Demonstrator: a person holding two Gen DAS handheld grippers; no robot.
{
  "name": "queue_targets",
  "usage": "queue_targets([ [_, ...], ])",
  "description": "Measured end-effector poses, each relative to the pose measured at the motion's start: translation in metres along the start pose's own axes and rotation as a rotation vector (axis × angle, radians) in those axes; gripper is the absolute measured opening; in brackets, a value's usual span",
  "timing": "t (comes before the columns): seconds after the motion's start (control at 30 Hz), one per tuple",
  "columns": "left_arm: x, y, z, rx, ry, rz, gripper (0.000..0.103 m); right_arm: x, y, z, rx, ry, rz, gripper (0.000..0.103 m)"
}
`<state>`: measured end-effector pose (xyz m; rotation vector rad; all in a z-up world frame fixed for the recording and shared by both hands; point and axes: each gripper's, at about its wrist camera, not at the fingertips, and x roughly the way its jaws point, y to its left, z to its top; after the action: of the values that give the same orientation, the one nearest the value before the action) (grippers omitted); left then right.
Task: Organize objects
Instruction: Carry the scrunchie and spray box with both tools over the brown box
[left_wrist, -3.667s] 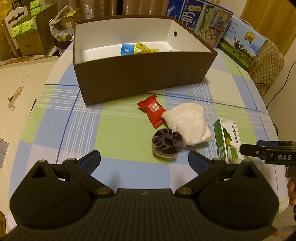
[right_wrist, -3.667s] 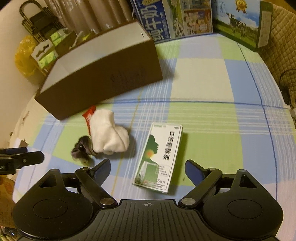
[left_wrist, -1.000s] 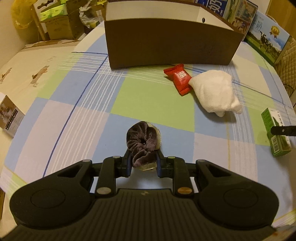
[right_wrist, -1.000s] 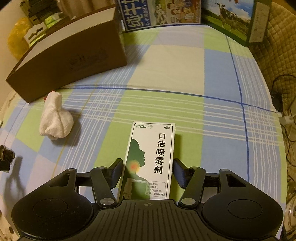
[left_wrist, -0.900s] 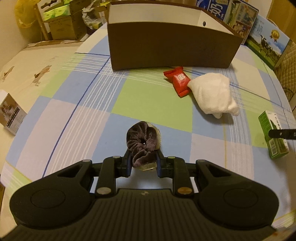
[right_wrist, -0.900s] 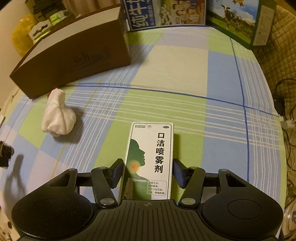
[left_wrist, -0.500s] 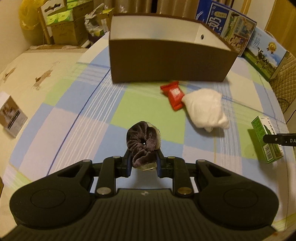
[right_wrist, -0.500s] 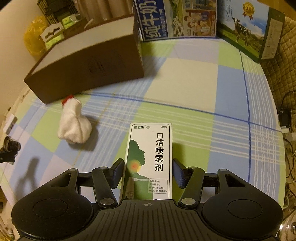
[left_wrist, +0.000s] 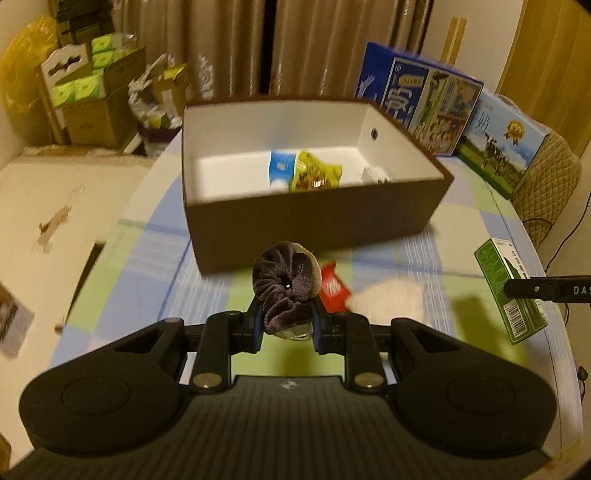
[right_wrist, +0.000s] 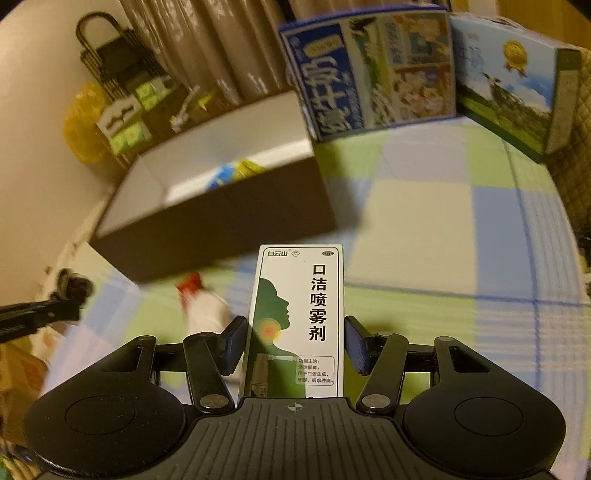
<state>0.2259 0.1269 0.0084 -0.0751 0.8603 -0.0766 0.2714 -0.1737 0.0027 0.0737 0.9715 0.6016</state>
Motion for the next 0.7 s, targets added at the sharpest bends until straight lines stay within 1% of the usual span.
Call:
queue_targets([
  [0.17,0.013,0.012,0.034,0.028,-0.031,-0.009,0.02,0.012,0.025,0.035,-0.002,-0.04,0.064,0.053],
  [0.3,0.025,0.023,0.063,0.043,-0.055,-0.008,0.02,0.026,0.042,0.064,-0.013,-0.071,0.093,0.053],
  [0.47,0.048,0.035,0.093,0.051,-0.056,0.006,0.02,0.047,0.061,0.099,-0.035,-0.101,0.101,0.053],
  [0.6,0.068,0.043,0.112,0.062,-0.034,0.027,0.02,0.064,0.067,0.119,-0.041,-0.111,0.089,0.053],
  [0.7,0.083,0.049,0.123,0.059,-0.01,0.024,0.02,0.075,0.066,0.132,-0.035,-0.112,0.078,0.053],
])
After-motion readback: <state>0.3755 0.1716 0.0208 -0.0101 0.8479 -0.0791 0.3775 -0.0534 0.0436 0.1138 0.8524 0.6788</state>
